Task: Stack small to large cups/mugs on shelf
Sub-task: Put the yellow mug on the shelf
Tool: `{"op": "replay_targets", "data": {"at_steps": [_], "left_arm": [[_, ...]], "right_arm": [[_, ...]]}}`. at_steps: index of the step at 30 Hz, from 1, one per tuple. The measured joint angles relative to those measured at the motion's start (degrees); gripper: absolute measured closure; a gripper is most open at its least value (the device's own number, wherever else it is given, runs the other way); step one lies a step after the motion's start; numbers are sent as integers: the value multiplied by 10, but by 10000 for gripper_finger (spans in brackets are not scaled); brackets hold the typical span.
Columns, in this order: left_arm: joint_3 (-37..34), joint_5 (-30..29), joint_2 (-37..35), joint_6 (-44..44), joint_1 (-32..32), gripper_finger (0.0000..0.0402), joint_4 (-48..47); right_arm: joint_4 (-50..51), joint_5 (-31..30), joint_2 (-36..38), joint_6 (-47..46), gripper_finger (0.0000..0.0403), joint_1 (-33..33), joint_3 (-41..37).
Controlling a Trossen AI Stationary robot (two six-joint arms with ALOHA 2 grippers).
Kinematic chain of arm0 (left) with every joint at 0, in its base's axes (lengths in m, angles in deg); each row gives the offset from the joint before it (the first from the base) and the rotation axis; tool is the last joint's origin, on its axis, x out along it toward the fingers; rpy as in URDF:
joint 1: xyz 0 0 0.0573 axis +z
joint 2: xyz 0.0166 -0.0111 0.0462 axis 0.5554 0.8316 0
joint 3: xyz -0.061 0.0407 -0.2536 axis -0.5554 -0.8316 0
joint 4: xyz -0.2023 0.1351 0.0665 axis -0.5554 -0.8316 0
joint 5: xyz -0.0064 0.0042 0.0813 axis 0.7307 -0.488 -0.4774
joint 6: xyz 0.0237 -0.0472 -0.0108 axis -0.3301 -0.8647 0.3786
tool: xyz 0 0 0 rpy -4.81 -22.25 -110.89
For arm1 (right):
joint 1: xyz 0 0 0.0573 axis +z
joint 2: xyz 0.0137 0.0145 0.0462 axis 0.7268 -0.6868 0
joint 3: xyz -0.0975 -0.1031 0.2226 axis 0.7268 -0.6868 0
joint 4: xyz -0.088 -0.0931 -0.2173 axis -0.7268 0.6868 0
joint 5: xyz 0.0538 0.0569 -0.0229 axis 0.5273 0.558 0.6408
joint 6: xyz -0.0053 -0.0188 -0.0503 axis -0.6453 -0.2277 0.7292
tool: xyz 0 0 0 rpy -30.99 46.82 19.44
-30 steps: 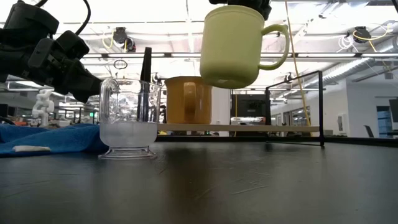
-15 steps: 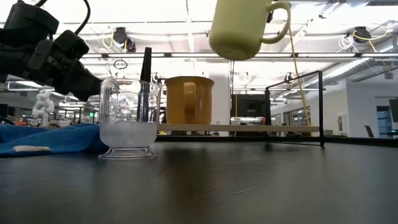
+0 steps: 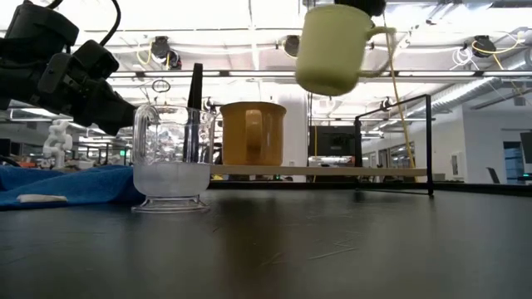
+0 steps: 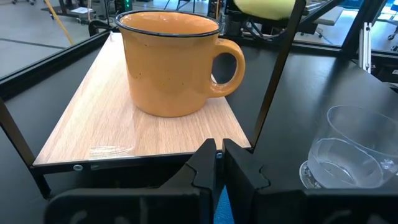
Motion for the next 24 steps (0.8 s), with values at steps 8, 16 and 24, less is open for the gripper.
{"op": "replay_targets", "data": {"at_steps": [8,16,24], "left_arm": [[0,-4,0,-1,0,371,4],[0,-10,0,-17,0,371,4],[0,-10,0,-17,0,371,3]], "right_arm": [[-99,32,118,-10,399,-53,-152],[-115,60,142,-35,399,-96,-201],[-40,105,83,-49,399,-154,-150]]}}
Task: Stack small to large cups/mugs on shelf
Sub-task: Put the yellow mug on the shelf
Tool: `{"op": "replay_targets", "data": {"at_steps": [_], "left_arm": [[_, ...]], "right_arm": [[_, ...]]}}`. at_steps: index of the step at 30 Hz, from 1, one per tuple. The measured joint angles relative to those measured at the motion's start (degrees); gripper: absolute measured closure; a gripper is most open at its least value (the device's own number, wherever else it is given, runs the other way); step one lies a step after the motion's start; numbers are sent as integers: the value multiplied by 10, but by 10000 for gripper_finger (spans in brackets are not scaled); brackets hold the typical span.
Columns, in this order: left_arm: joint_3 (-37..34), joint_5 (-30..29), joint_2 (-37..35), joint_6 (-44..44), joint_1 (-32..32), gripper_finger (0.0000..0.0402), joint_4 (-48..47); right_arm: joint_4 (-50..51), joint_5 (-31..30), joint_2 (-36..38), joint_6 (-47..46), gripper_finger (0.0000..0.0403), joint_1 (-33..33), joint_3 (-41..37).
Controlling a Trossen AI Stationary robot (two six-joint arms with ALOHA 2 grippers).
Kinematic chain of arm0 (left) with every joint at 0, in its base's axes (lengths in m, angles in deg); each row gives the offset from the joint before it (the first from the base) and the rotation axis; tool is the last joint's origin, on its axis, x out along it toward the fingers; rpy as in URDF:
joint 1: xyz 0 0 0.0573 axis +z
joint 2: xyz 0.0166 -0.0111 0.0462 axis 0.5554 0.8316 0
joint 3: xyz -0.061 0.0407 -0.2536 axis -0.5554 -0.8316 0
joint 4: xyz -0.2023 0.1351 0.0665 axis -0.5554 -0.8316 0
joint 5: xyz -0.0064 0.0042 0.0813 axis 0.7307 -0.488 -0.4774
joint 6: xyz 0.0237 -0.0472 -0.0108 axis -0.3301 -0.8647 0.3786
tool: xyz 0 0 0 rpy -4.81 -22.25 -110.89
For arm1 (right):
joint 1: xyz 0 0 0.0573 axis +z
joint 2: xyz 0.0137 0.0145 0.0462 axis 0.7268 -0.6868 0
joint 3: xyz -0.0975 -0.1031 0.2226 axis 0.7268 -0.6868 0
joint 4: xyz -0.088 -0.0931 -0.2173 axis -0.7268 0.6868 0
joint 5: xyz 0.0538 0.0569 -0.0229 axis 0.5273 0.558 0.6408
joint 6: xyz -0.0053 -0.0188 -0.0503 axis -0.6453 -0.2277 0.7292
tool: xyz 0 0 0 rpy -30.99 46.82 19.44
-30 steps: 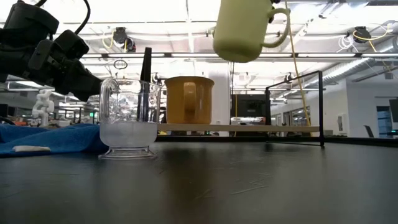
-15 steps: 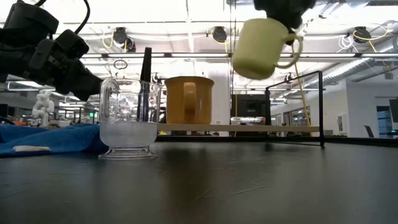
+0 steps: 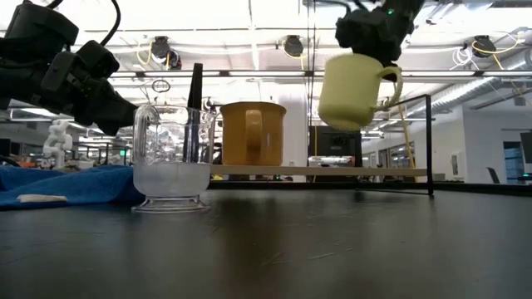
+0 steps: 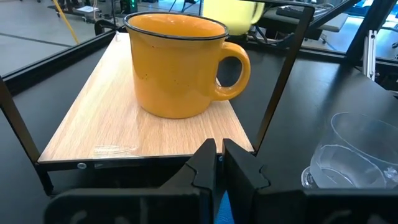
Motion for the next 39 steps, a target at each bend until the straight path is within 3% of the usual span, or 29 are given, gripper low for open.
{"op": "replay_targets", "data": {"at_steps": [12,21,39], "left_arm": [[0,0,0,6,0,371,-5],[0,0,0,6,0,371,-6],[0,0,0,10,0,371,-22]], "right_arm": [[36,0,-85,36,399,-42,82],[40,0,-159,47,399,-65,93],[-24,-16,-166,34,399,-86,93]]}}
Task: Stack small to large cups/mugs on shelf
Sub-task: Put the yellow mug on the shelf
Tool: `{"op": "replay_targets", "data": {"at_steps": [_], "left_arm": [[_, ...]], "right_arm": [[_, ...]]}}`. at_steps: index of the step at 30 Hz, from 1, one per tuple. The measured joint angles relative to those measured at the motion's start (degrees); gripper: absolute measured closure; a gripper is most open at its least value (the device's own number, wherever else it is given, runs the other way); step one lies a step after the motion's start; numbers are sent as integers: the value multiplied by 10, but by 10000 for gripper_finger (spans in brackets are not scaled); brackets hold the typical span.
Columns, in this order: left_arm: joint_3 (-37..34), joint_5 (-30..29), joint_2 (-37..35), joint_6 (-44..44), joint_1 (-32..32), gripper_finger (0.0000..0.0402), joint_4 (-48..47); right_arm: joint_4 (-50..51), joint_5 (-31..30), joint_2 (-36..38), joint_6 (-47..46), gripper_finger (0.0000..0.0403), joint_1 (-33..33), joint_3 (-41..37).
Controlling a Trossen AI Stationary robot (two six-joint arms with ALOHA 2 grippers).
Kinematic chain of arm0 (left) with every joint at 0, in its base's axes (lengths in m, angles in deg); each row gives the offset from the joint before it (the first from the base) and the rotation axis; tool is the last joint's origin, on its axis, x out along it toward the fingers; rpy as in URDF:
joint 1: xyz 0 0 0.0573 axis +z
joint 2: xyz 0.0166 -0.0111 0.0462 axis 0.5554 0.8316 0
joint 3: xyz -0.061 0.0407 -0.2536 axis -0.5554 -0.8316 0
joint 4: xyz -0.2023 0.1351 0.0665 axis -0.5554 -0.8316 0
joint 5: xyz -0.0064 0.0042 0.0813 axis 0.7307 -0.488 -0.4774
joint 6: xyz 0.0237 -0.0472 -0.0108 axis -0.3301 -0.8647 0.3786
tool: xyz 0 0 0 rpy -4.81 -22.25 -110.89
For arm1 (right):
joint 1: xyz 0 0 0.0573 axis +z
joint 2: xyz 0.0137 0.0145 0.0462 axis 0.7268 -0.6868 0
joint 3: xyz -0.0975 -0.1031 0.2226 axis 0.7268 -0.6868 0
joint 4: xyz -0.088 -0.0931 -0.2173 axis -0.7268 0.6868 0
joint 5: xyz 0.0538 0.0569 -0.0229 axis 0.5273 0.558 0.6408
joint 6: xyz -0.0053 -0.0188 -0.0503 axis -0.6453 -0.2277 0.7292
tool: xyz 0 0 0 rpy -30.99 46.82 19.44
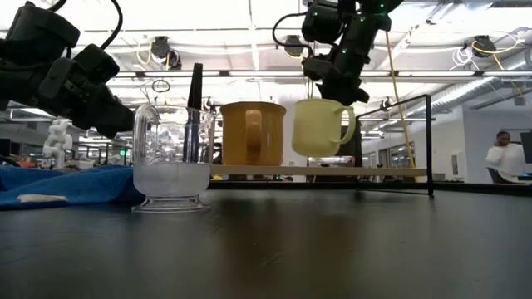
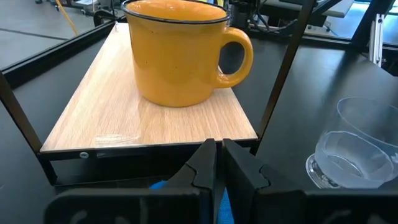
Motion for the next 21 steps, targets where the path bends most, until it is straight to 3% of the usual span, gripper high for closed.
{"op": "replay_targets", "data": {"at_steps": [21], "left_arm": [[0,1,0,16,0,371,-4]], "right_arm": [[20,-8,-4,-46,399,0,0]]}}
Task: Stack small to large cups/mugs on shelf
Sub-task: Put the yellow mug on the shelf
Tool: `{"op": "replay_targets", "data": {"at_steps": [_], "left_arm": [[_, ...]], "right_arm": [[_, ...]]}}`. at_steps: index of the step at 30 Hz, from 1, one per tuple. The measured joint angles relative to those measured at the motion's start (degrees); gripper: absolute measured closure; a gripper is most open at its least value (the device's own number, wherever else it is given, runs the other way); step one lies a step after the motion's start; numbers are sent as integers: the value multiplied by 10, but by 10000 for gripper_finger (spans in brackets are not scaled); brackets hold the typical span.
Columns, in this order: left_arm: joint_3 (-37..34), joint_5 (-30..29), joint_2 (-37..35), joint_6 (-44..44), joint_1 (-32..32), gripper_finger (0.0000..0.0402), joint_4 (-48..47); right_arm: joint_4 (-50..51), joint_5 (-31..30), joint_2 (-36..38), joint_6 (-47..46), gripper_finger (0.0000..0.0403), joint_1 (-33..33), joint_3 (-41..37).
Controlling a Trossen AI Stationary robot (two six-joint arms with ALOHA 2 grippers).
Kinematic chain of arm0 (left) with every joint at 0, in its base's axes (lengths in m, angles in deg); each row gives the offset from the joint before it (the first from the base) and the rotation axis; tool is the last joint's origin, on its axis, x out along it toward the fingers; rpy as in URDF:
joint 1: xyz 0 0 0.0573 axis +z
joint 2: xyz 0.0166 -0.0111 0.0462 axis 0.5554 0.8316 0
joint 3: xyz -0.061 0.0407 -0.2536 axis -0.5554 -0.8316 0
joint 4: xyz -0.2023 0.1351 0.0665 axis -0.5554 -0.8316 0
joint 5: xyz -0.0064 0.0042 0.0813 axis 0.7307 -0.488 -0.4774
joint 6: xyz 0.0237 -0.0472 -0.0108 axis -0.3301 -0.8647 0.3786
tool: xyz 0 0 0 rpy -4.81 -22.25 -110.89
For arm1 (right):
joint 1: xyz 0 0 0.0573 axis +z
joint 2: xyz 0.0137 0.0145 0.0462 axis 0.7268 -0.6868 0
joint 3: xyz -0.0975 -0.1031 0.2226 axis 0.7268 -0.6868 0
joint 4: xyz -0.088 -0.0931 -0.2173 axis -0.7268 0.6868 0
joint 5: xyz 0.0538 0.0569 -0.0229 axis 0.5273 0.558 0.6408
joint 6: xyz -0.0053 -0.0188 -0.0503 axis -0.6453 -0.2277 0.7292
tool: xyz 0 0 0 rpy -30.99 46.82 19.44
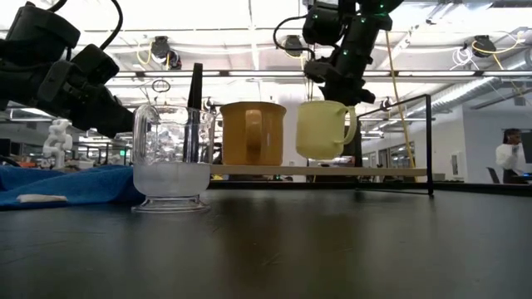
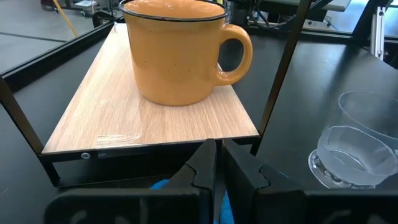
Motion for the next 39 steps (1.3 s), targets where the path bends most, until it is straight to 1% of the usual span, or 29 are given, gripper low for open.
{"op": "replay_targets", "data": {"at_steps": [7,10,17,27,35,39], "left_arm": [[0,0,0,6,0,371,0],[0,0,0,7,0,371,1],[0,1,0,13,0,371,1],[0,6,0,16,0,371,-5],[0,11,0,20,0,371,-6],[0,11,0,20,0,371,-6]], "right_arm": [[9,-8,-11,-12,399,0,0],[-6,-7,-9,-16,399,0,0],[-6,-6,-11,-16,399,0,0],[-14,-5,-44,-14,399,0,3],[-18,-5,-42,-6,399,0,1],[0,-4,-42,-6,399,0,2]]}}
